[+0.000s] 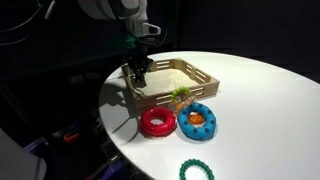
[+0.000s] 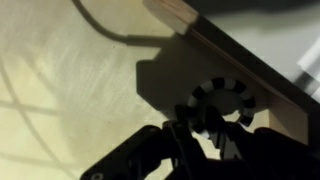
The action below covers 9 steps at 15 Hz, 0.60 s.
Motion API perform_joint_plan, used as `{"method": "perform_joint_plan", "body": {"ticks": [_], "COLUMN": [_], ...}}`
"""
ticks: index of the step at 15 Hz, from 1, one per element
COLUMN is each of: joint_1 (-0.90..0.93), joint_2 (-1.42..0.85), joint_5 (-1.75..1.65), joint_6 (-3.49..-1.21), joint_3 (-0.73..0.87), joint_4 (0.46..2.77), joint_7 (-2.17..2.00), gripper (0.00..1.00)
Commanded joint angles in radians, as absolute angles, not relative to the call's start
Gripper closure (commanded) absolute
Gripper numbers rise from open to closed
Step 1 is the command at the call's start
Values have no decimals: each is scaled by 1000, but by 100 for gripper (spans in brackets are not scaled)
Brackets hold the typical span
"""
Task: Place the black and white ring on the blue one
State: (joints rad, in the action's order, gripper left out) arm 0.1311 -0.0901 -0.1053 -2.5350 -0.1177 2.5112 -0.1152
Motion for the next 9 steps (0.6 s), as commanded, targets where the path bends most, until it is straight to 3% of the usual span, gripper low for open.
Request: {"method": "perform_joint_plan", "body": {"ticks": [1,9], "joint_1": [128,72], "joint_2": [-69,39], "joint_5": [-123,-90], "joint_6": [-2525,-2446], "joint_3": [-105,-58], "joint_4": [2510,2490], "joint_7": [-138,-107], "gripper": [97,95]}}
